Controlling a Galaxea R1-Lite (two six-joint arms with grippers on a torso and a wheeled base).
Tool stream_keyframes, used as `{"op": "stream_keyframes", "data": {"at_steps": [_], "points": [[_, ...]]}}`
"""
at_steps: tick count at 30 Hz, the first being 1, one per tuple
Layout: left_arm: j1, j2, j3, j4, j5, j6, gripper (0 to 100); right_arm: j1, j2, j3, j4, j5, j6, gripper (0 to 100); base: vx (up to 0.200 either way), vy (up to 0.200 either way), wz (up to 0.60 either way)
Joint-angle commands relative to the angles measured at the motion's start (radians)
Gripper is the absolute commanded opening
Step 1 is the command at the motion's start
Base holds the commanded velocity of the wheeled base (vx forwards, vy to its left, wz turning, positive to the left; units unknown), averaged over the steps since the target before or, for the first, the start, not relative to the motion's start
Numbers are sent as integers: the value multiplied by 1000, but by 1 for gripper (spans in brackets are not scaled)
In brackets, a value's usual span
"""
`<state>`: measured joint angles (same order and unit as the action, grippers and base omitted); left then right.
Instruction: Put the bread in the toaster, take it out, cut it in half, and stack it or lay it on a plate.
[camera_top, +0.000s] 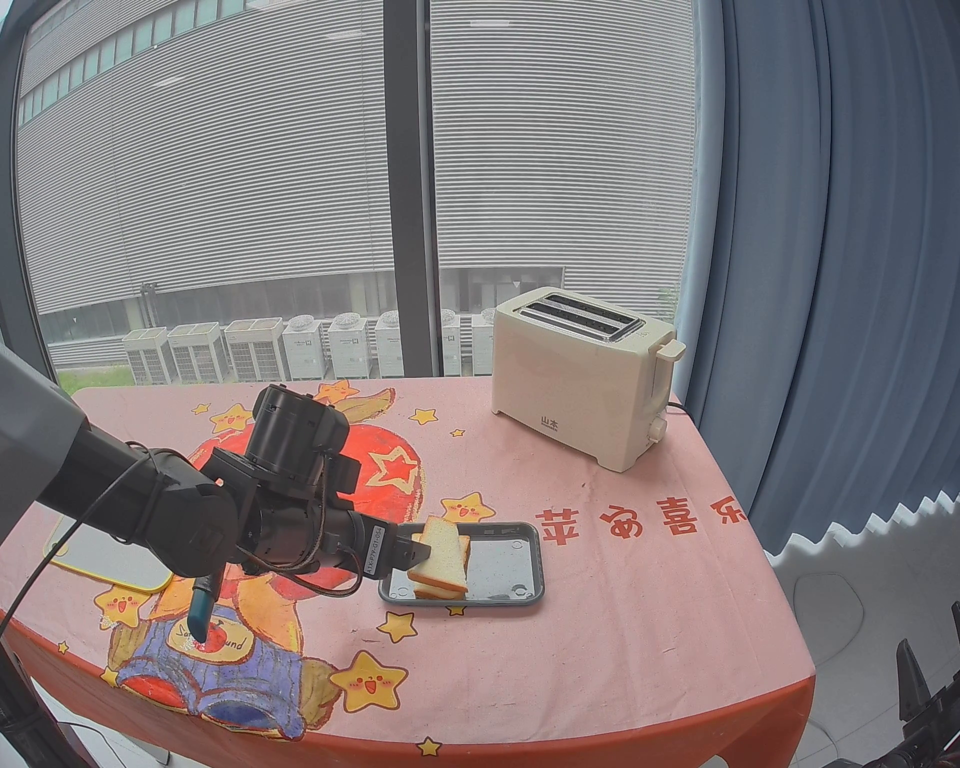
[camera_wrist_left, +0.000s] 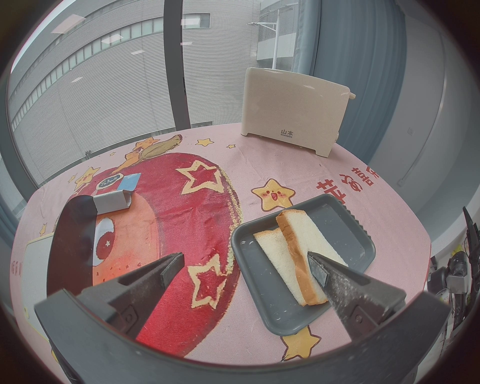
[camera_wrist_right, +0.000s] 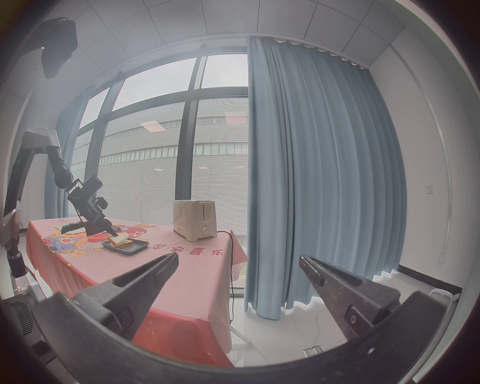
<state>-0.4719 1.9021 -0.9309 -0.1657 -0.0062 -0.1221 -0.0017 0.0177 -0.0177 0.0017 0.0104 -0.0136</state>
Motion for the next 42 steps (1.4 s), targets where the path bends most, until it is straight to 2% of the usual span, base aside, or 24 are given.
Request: {"op": "stream_keyframes", "data": {"at_steps": [1, 18, 42], "points": [[-1, 0, 1, 0, 0, -1, 100, 0, -13, 18, 0, 0, 0, 100, 0, 0, 0], [6, 3, 0, -3, 2, -1, 100, 0, -13, 18, 0, 0, 0, 100, 0, 0, 0], [18, 29, -13, -5, -32, -8, 100, 0, -13, 18, 0, 0, 0, 100, 0, 0, 0]]}}
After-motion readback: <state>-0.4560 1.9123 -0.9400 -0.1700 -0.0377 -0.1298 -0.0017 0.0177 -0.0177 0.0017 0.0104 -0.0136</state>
